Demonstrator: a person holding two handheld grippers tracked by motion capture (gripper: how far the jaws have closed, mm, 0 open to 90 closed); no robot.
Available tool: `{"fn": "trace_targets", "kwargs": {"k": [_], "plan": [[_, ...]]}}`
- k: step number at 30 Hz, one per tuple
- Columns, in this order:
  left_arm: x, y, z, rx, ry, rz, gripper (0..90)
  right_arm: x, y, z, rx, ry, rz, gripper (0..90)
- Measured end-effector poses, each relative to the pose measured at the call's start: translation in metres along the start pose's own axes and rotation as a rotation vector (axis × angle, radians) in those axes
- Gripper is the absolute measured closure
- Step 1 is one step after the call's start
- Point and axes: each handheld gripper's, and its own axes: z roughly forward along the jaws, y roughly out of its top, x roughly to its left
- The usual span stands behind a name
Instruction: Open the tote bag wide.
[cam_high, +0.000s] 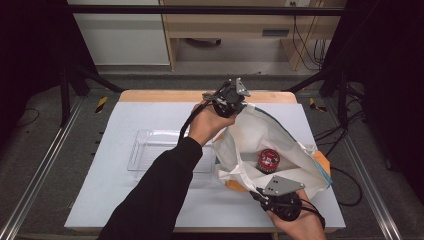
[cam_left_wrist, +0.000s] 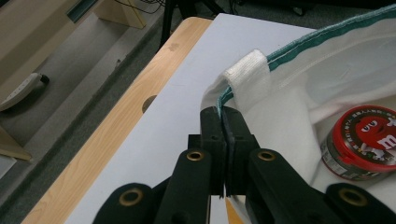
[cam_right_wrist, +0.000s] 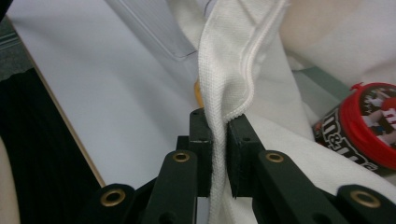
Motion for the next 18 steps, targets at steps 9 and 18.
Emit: {"fn": "trace_targets", "kwargs": {"k": [9, 18], "plan": [[0.003, -0.007, 0.017, 0.002, 0.009, -0.022, 88.9, 0.0, -0.009, 0.009, 0.014, 0.036, 0.0, 82.9], [0.002, -0.013, 0.031, 0.005, 0.004, -0.038, 88.9, -0.002, -0.016, 0.017, 0.03, 0.055, 0.016, 82.9]]}}
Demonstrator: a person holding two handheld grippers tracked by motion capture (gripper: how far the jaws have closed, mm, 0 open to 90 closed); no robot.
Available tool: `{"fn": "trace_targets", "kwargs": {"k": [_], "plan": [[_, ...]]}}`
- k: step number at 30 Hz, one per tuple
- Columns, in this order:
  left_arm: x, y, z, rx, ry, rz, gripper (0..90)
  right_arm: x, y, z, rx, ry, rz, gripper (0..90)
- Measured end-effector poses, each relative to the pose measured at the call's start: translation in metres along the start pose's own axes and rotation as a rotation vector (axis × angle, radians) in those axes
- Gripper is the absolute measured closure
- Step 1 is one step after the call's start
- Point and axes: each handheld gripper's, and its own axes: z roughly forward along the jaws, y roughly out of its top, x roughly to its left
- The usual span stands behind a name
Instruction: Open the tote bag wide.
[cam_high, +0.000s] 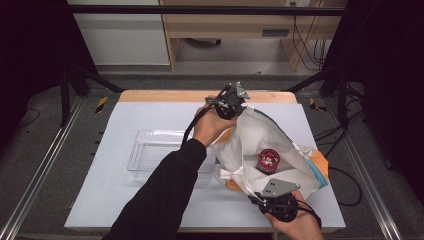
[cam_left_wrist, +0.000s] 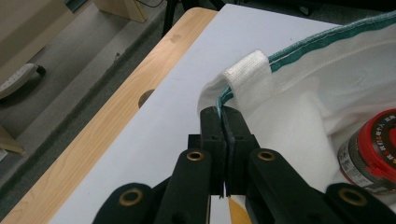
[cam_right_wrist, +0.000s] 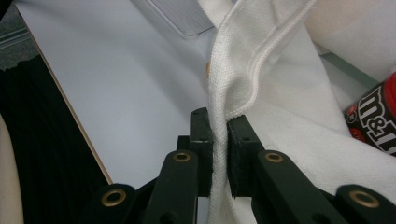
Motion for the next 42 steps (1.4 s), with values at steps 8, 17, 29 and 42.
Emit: {"fn": "trace_targets", "kwargs": {"k": [8, 17, 29, 42], "plan": [[-0.001, -0.004, 0.009, 0.014, -0.007, -0.007, 88.9, 0.0, -0.003, 0.005, 0.013, 0.006, 0.004, 82.9], [-0.001, -0.014, 0.019, 0.035, -0.01, -0.017, 88.8, 0.0, -0.006, 0.01, 0.032, 0.011, 0.013, 82.9], [-0.004, -0.017, 0.018, 0.03, -0.011, -0.019, 88.4, 0.0, -0.008, 0.01, 0.029, 0.011, 0.02, 82.1], [-0.016, -0.021, -0.009, -0.025, 0.06, -0.008, 57.3, -0.002, -0.007, 0.0, -0.047, -0.048, 0.06, 48.3]]}}
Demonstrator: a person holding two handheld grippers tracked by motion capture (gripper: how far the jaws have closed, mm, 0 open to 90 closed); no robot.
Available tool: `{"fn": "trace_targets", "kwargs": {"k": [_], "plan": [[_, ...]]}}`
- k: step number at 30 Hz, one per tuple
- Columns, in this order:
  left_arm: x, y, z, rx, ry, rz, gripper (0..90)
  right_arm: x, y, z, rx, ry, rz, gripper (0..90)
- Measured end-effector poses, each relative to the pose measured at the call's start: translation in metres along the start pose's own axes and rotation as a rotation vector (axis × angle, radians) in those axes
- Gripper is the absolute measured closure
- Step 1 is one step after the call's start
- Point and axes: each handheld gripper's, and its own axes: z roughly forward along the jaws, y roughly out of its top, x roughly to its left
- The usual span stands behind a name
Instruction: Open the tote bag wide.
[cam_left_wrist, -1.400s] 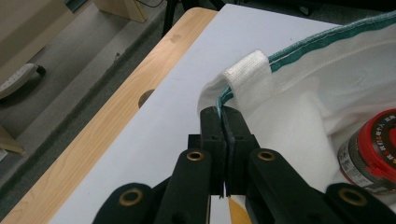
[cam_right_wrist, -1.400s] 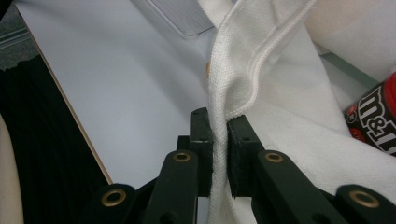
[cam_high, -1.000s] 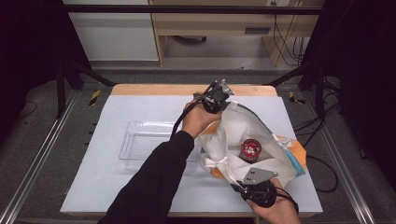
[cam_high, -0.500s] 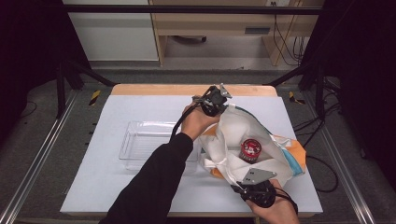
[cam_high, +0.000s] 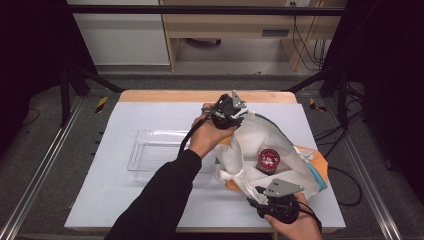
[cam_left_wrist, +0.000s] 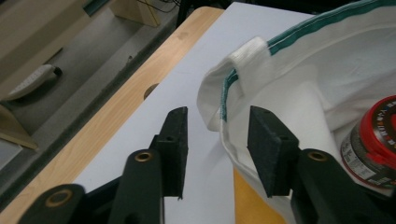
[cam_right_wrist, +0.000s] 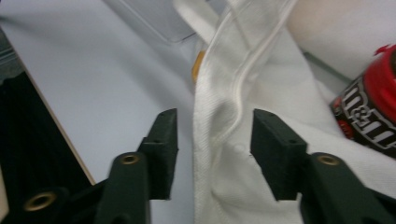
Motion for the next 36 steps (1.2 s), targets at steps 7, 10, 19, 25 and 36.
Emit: {"fn": "trace_targets", "kwargs": {"k": [7, 10, 19, 25, 36], "plan": [[-0.015, -0.003, -0.028, -0.049, -0.002, 0.028, 49.8, -0.006, 0.002, -0.008, -0.063, -0.06, 0.04, 31.1], [-0.022, -0.007, -0.032, -0.056, -0.016, 0.031, 48.0, -0.009, 0.002, -0.011, -0.07, -0.09, 0.066, 25.8], [-0.038, -0.014, -0.041, -0.095, -0.033, 0.033, 43.5, -0.014, 0.003, -0.018, -0.1, -0.133, 0.076, 18.5], [-0.041, -0.019, -0.05, -0.104, -0.033, 0.028, 42.3, -0.015, 0.005, -0.023, -0.119, -0.139, 0.078, 18.3], [-0.044, -0.033, -0.074, -0.124, -0.037, 0.035, 41.0, -0.023, 0.012, -0.035, -0.145, -0.148, 0.094, 25.4]]}}
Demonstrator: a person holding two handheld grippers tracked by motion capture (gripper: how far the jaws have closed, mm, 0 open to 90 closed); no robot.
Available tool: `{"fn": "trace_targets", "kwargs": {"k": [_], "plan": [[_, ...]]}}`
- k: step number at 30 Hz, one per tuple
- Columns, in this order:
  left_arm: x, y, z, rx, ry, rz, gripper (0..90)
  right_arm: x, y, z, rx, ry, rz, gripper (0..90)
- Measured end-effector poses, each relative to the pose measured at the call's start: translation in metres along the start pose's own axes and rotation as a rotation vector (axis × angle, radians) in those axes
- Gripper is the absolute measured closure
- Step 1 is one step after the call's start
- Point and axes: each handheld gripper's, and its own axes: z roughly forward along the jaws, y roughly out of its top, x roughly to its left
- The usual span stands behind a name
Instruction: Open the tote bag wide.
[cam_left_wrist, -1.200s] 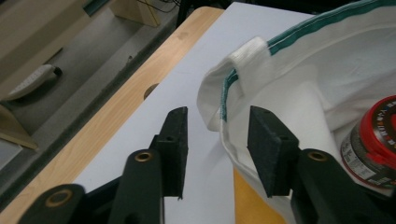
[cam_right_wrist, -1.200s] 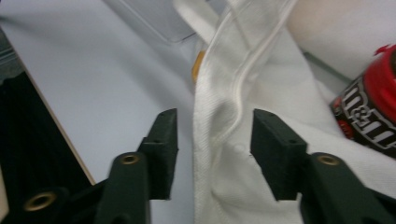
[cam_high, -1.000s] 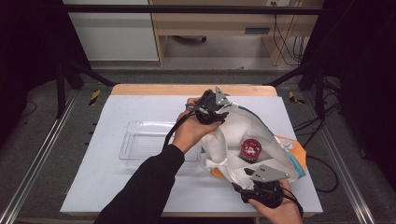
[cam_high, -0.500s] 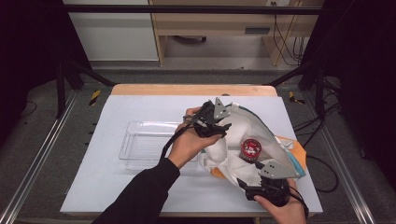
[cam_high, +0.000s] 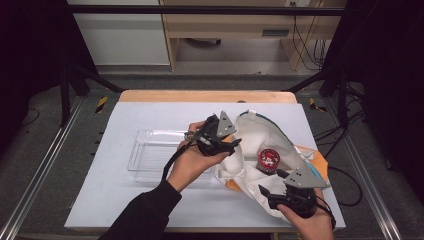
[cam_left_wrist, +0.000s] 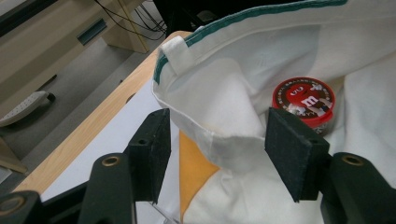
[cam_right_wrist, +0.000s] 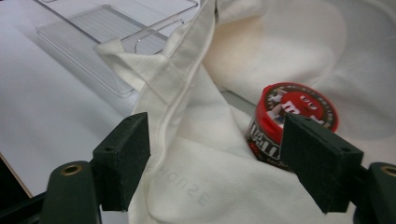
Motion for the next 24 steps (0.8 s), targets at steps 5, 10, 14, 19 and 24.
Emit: {"fn": "trace_targets", "kwargs": {"k": [5, 10, 14, 19, 24], "plan": [[-0.007, -0.006, -0.014, -0.015, 0.002, -0.001, 39.9, -0.009, 0.011, -0.01, -0.016, -0.036, -0.031, 31.1], [-0.014, -0.008, -0.017, -0.021, -0.006, 0.005, 39.6, -0.02, 0.024, -0.018, 0.016, -0.08, -0.056, 34.5], [-0.022, -0.011, -0.016, -0.021, -0.017, 0.014, 39.6, -0.03, 0.033, -0.024, 0.035, -0.092, -0.079, 39.2], [-0.029, -0.015, -0.012, -0.005, -0.031, 0.008, 39.4, -0.042, 0.044, -0.032, 0.045, -0.113, -0.102, 44.7], [-0.037, -0.02, -0.008, 0.003, -0.051, -0.002, 39.1, -0.05, 0.054, -0.038, 0.045, -0.13, -0.13, 47.5]]}}
